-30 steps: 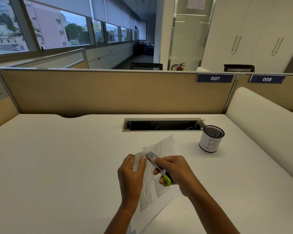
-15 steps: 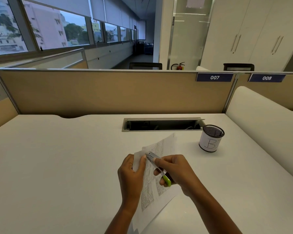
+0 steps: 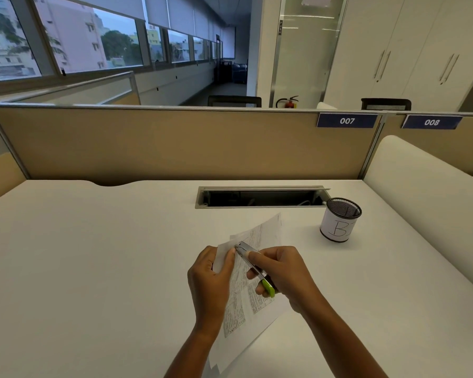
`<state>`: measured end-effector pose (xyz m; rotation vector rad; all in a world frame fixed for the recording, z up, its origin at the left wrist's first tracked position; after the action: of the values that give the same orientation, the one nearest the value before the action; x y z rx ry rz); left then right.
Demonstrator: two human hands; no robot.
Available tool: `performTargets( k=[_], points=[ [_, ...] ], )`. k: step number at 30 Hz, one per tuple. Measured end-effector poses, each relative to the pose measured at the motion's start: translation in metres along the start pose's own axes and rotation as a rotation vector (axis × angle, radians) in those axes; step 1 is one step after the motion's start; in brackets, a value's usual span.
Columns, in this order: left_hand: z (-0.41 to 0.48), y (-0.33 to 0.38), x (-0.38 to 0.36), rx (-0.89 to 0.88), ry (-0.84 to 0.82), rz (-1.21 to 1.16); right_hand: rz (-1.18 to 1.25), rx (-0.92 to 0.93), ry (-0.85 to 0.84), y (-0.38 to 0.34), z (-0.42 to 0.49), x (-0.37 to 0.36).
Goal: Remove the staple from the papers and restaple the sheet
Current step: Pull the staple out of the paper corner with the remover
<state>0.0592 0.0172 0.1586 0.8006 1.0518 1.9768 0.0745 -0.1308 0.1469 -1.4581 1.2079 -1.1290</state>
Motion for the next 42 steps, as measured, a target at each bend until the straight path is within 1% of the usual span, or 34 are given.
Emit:
performTargets(
  k=[6, 12, 14, 16, 17, 19, 22, 24, 26, 28, 31, 34, 37, 42],
  points=[
    [0.002, 0.006, 0.002, -0.041, 0.02, 0.027, -0.087, 0.076, 0.068, -0.005, 0.001, 0.004],
    [0.005, 0.012, 0.003, -0.094, 0.02, 0.043, -0.17, 0.119, 0.1, -0.009, 0.001, 0.003],
    [0.002, 0.012, 0.0, -0.129, -0.011, 0.049, -0.207, 0.175, 0.156, -0.018, 0.001, 0.012],
    [-0.006, 0.005, -0.001, -0.129, -0.042, 0.047, -0.214, 0.252, 0.256, -0.036, 0.001, 0.033],
    [-0.01, -0.004, 0.001, -0.082, -0.036, 0.036, -0.202, 0.275, 0.281, -0.045, 0.002, 0.044],
    [-0.013, -0.028, 0.006, 0.083, 0.002, -0.001, -0.175, 0.265, 0.253, -0.052, 0.006, 0.056],
    [-0.016, -0.053, 0.007, 0.341, 0.026, -0.109, -0.09, 0.132, 0.113, -0.03, 0.007, 0.042],
    [-0.019, -0.061, 0.0, 0.493, 0.016, -0.242, -0.034, 0.019, 0.021, -0.005, 0.004, 0.023],
    [-0.025, -0.062, -0.008, 0.615, -0.013, -0.382, -0.036, -0.058, -0.031, 0.012, 0.002, 0.01],
    [-0.03, -0.062, -0.015, 0.69, -0.052, -0.428, -0.07, -0.099, -0.048, 0.021, 0.001, 0.003],
    [-0.035, -0.06, -0.019, 0.741, -0.065, -0.453, -0.107, -0.124, -0.063, 0.023, 0.002, -0.004],
    [-0.037, -0.058, -0.021, 0.752, -0.065, -0.482, -0.115, -0.136, -0.078, 0.022, 0.0, -0.009],
    [-0.036, -0.056, -0.021, 0.713, -0.05, -0.454, -0.108, -0.129, -0.077, 0.021, -0.001, -0.012],
    [-0.035, -0.047, -0.017, 0.619, 0.021, -0.372, -0.078, -0.106, -0.075, 0.019, -0.004, -0.017]
  ],
)
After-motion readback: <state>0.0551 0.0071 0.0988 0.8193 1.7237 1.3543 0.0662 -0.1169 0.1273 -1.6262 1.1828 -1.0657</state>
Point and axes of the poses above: each hand's wrist, its own z-axis towards the middle knuckle, its own x-axis out of the back of the hand, y = z × x, the point moved 10 cm from there along z, towards the middle knuckle, and after that the axes turned 2 degrees about z, right-handed, at the moved point
